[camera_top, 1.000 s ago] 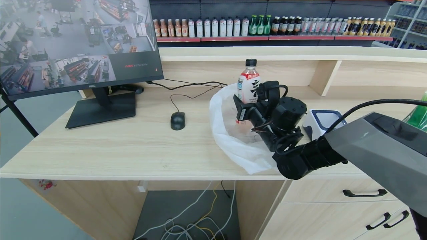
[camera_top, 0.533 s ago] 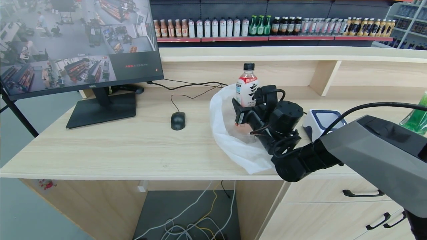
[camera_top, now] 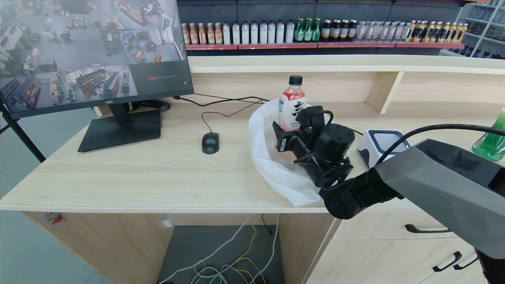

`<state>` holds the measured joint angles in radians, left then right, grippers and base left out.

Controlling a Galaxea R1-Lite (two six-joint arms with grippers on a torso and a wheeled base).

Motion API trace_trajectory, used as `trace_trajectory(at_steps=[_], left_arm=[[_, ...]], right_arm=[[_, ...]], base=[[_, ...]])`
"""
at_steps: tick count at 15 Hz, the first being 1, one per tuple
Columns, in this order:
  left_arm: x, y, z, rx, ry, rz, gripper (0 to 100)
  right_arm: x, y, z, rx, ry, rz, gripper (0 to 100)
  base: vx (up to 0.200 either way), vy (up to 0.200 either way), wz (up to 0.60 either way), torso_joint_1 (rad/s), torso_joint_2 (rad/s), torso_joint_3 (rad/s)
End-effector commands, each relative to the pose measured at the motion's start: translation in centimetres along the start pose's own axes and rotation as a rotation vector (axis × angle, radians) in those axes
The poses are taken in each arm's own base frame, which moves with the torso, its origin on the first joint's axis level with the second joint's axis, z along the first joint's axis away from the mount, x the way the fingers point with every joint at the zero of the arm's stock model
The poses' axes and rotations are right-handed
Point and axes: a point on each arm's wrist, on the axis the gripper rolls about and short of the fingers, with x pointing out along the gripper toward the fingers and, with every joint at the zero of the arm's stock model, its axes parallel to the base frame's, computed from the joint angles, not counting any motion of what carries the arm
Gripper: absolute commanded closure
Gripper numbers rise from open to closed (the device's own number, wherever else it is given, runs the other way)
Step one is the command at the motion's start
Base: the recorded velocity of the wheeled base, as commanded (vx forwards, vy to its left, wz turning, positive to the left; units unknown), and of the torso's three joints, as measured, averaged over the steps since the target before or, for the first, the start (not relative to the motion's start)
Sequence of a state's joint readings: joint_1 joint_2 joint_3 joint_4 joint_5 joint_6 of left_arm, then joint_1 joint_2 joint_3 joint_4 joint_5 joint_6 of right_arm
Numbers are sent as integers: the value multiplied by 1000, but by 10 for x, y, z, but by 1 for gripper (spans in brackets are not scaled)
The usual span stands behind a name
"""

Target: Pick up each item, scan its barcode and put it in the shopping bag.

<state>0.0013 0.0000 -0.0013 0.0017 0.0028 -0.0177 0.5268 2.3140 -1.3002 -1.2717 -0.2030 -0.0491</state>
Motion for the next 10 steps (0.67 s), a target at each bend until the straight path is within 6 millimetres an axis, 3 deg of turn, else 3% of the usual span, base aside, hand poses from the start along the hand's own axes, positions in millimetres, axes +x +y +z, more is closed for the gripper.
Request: trace_trajectory(at_steps=[1,9,10], left_arm=[[0,0,0,-1,0,1,0],[0,0,0,-1,1,1,0],[0,0,0,-2,0,1,0]], right_arm=[[-2,0,-3,-2,11,2,100],[-5,3,-4,16,20,10,100],[-5,3,-4,15,18,10,0]], base=[[0,0,0,0,0,0],[0,0,0,0,0,0],[0,0,0,0,0,0]])
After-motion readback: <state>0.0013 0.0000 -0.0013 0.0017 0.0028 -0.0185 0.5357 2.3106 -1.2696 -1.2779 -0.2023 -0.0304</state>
